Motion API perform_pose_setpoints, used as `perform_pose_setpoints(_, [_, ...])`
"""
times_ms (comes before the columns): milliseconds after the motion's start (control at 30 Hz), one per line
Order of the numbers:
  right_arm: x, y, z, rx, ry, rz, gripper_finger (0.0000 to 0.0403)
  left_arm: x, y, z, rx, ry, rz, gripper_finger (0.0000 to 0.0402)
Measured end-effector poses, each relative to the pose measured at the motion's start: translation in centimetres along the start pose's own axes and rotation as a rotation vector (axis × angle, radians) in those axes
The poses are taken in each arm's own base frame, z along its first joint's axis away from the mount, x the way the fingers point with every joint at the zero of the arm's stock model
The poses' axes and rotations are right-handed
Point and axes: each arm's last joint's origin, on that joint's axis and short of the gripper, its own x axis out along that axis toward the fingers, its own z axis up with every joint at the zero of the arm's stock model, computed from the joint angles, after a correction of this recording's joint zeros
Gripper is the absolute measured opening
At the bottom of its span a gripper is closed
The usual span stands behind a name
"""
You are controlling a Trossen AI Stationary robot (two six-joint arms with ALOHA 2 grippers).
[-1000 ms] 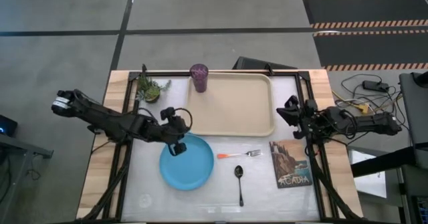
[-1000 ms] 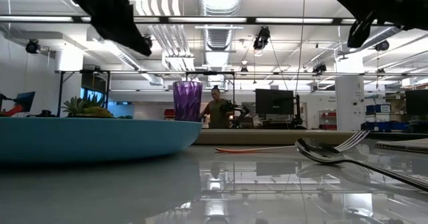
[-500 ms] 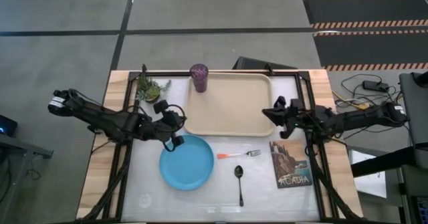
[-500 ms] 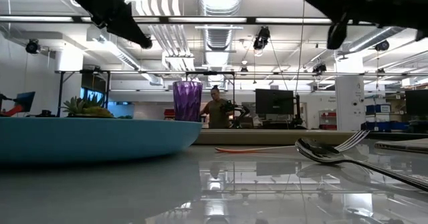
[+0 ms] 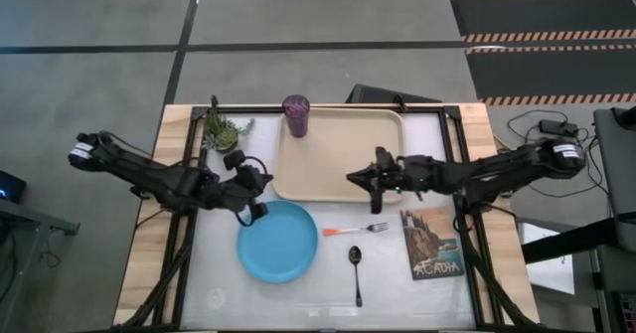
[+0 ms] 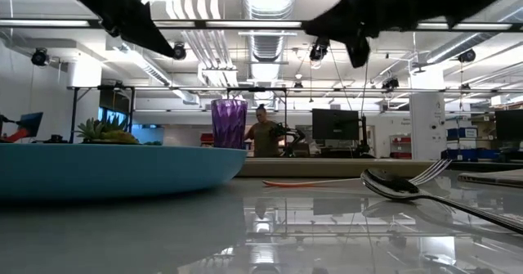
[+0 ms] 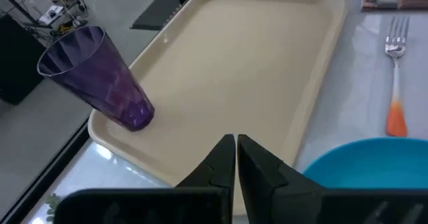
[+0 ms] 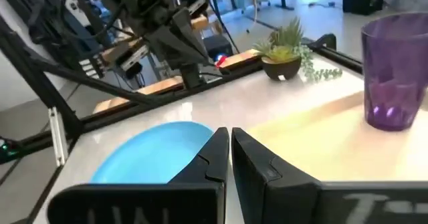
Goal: Pick and place plate/cup/fork/spoon on tray
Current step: Put the blue plate on the white serving tray to the bottom right of the violet glass
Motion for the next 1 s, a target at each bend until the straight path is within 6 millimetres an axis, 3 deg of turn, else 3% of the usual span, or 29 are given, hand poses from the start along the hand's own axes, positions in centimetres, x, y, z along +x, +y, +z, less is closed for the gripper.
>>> perform_pose_setpoints(267, [3.9,2.1,0.6,-0.021,0.159,-0.008,0.0009,-0.8,0.6,-1.1,-0.039,-0.023,-0.024,0.0000])
perform_pose_setpoints(533, [7.0,4.6,0.0,0.078,0.272,-0.004,0.0009,-0.9,0.9,-1.6,-0.068,-0.028,-0.028,0.0000])
perform_pose_setpoints(767, [9.6,6.7,-0.8,0.203,0.493,-0.102,0.0009,-0.8,0.7,-1.6,-0.071,-0.028,-0.042,0.0000])
perform_pose_setpoints(1000, [12.1,7.4,-2.0,0.328,0.761,-0.210,0.0009,-0.9,0.6,-1.7,-0.066,-0.026,-0.060,0.0000])
